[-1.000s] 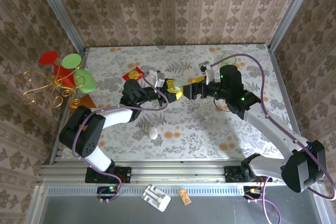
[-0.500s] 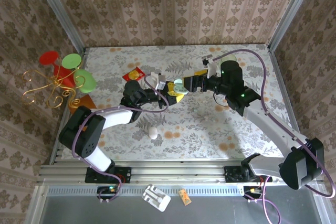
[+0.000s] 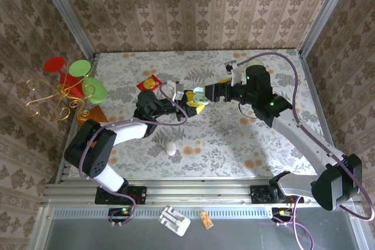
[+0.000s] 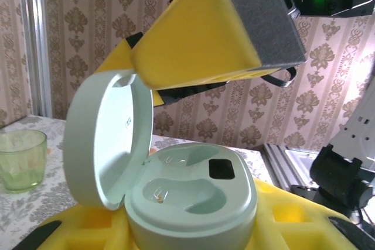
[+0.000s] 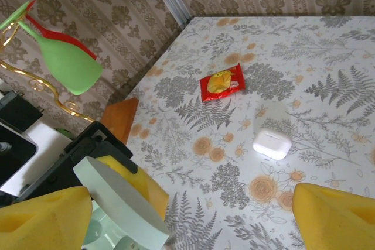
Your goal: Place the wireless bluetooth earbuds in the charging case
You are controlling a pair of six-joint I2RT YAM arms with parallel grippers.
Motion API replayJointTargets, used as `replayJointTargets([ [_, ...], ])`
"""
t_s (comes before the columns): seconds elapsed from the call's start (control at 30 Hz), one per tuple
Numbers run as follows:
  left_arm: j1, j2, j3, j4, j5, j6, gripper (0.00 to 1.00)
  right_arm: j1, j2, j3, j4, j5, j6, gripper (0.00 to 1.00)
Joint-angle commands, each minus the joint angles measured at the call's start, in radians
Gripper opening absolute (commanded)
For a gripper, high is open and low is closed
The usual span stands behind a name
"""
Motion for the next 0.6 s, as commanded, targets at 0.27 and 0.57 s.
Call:
replayJointTargets([
  [0.27, 0.018, -0.038, -0.024, 0.069, -0.086, 0.067, 0.10, 0.000, -0.162, -0.039, 0.008, -0.055, 0.077, 0.91],
  [0.57, 0.028, -0.085, -0.068, 0.064, -0.164, 0.136, 0.10, -0.005, -0.249, -0.130, -0.117, 0.099, 0.078, 0.92],
])
